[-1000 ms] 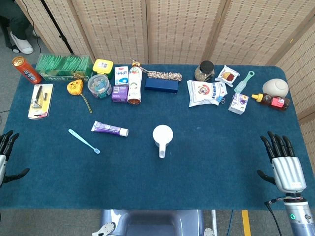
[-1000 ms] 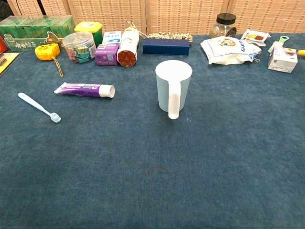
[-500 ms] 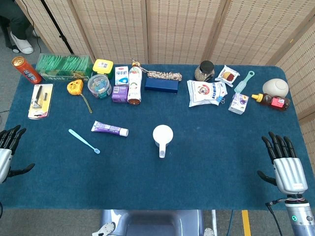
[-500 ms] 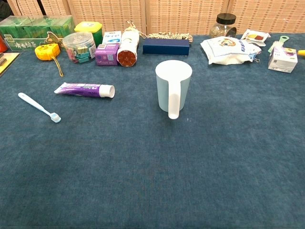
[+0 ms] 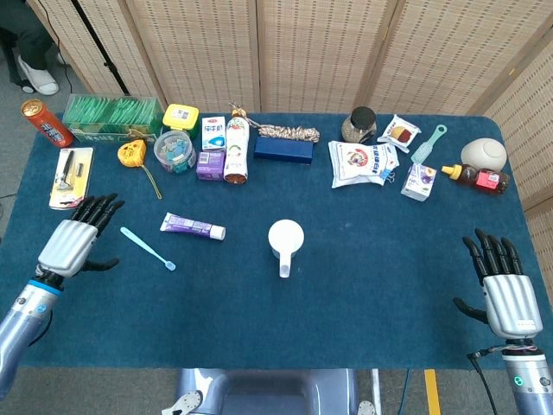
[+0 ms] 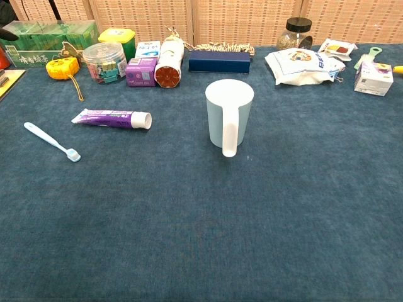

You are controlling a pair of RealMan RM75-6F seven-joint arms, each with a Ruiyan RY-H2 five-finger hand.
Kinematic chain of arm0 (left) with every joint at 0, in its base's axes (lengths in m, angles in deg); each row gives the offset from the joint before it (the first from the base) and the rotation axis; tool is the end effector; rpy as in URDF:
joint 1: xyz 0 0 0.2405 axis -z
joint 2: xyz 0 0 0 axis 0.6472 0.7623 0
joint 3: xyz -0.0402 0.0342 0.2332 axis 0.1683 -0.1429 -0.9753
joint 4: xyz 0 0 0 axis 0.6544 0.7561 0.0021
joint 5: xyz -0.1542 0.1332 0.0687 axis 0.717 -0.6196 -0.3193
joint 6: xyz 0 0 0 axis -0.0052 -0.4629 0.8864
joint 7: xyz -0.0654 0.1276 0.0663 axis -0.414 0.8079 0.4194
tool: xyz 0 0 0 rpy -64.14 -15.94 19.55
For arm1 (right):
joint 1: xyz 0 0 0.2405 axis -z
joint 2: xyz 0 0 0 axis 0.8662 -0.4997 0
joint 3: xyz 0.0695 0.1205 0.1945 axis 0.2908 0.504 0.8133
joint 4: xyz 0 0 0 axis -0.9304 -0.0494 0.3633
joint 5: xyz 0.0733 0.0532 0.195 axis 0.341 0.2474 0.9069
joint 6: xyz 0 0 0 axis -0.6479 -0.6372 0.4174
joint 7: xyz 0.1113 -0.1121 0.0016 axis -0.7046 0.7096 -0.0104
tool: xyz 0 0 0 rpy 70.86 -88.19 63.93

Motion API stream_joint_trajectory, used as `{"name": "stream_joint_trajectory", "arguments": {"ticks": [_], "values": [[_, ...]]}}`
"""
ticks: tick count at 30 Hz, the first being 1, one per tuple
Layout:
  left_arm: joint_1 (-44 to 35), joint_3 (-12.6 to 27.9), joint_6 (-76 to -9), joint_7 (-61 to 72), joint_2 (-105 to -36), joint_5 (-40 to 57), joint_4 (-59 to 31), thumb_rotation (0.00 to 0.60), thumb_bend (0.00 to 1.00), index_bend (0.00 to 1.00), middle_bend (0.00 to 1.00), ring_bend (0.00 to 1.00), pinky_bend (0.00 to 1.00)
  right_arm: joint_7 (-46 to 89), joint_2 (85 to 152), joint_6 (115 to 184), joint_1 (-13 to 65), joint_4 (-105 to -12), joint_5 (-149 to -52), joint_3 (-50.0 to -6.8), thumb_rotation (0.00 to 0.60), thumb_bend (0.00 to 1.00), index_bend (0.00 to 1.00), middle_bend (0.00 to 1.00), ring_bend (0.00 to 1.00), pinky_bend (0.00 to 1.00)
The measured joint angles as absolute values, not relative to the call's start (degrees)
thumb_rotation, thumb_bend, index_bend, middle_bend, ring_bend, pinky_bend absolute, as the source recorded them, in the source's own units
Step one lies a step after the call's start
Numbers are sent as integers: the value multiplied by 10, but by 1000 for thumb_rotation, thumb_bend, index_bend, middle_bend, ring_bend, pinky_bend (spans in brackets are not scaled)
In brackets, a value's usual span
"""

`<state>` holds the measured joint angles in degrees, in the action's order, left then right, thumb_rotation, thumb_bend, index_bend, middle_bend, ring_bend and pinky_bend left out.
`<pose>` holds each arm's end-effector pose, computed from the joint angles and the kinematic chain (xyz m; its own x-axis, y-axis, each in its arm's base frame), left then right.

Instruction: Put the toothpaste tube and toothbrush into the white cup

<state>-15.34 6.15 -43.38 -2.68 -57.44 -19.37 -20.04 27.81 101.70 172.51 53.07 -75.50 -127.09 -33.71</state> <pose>-0.2594 0.3130 0.0988 0.4520 0.1326 0.8821 0.8649 -0.3071 -0.3970 -0.2775 -0.2114 0.1445 0.4503 0.0829 0.8890 -0.8852 -0.0884 0.4567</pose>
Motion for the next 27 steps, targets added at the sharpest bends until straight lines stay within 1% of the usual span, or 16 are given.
{"name": "stream_joint_trajectory", "arguments": {"ticks": [12,19,23,27], "values": [[-67,91,-320,65,-657,-115,-152,600,150,0,0,0,0,278,1017,1722,529,-754,-1265,-334,600,0,0,0,0,0],[-31,103,-280,111,-700,-71,-130,600,225,3,0,0,0,278,1017,1720,528,-753,-1260,-332,600,0,0,0,0,0],[-11,110,-261,144,-728,-42,-113,600,239,43,0,0,0,277,1017,1719,528,-752,-1257,-331,600,0,0,0,0,0],[10,117,-246,176,-763,-9,-94,600,239,56,0,0,0,276,1017,1718,527,-751,-1254,-329,600,0,0,0,0,0]]}}
